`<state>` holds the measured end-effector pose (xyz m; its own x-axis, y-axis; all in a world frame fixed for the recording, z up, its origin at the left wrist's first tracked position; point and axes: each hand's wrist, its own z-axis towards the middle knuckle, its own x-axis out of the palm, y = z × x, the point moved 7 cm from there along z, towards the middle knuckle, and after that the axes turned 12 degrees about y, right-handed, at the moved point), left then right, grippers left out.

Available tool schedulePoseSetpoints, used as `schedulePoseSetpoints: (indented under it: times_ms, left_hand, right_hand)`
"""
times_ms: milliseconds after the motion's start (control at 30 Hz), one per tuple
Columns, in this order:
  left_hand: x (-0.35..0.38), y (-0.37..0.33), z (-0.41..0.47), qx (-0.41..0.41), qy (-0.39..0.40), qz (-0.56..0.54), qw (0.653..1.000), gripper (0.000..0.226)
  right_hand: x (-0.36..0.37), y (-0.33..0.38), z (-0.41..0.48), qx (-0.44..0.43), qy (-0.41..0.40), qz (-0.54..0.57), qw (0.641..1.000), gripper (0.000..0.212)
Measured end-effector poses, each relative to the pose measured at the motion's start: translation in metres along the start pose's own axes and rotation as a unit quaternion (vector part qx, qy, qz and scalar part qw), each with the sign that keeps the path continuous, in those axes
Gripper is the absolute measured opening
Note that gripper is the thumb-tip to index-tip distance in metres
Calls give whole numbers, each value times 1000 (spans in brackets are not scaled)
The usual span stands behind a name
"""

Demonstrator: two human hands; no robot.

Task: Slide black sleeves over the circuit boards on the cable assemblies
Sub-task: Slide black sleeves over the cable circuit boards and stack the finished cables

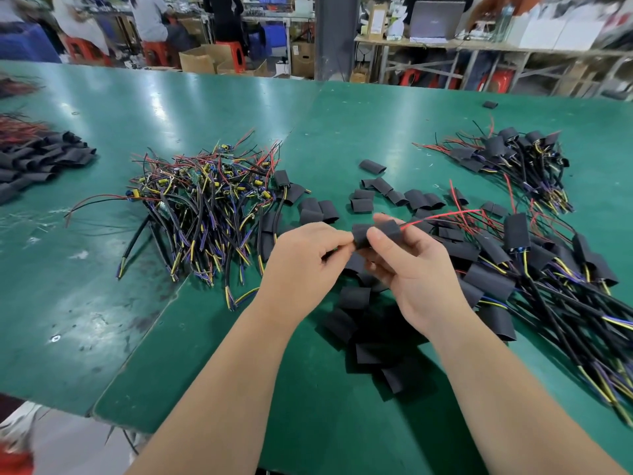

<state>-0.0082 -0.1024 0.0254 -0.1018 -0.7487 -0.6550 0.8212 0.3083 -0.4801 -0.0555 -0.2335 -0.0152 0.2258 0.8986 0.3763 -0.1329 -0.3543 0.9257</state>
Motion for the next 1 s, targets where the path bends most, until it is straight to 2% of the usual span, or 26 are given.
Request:
schedulePoseSetpoints:
  times_ms: [100, 167, 200, 267, 300, 333, 400, 433, 467, 533, 567, 633, 700, 800, 900, 1000]
  left_hand:
    - [-3, 10, -4, -89, -36, -133, 986, 10]
    - [-10, 17, -5, -117, -55, -170, 977, 14]
    - [-16, 23, -6, -132, -69, -153, 977, 12]
    - [-28, 45, -9, -203, -93, -31, 974, 8]
    - [-33, 59, -13, -264, -90, 61, 958, 15]
    - [-36, 73, -18, -329, -69, 143, 931, 24]
    - [-36, 94, -28, -421, -5, 234, 876, 31]
    - [-35, 100, -30, -442, 21, 254, 860, 29]
    - [-34, 104, -32, -453, 36, 268, 849, 26]
    - [-35, 107, -32, -459, 45, 294, 837, 24]
    - [-36, 108, -31, -460, 41, 301, 834, 25]
    - [-38, 109, -29, -464, 36, 307, 830, 30]
    - [-36, 113, -28, -468, 46, 314, 825, 31]
    - [-35, 115, -28, -474, 39, 310, 823, 28]
    - [-42, 108, -29, -434, -48, 252, 863, 17]
    - [-52, 89, -26, -340, -168, 174, 909, 10]
  right_hand:
    - [3, 3, 0, -8, -8, 114, 993, 31]
    - [-9, 15, 0, -22, -52, 174, 983, 22]
    - [-18, 24, 1, -33, -72, 187, 979, 15]
    - [-38, 48, -1, -75, -94, 169, 978, 8]
    - [-48, 61, -4, -103, -111, 140, 978, 7]
    - [-60, 73, -8, -130, -137, 100, 977, 9]
    - [-78, 95, -19, -172, -197, -42, 964, 16]
    - [-85, 105, -23, -178, -233, -160, 942, 17]
    - [-89, 112, -27, -168, -258, -300, 903, 18]
    - [-88, 114, -28, -118, -271, -526, 798, 26]
    - [-89, 110, -27, -82, -279, -588, 755, 28]
    - [-93, 99, -25, 4, -304, -630, 714, 36]
    - [-89, 92, -24, 28, -314, -626, 713, 41]
    - [-70, 87, -23, -33, -283, -624, 727, 33]
    - [-55, 78, -19, -66, -242, -618, 745, 25]
    - [-43, 68, -14, -85, -193, -559, 802, 20]
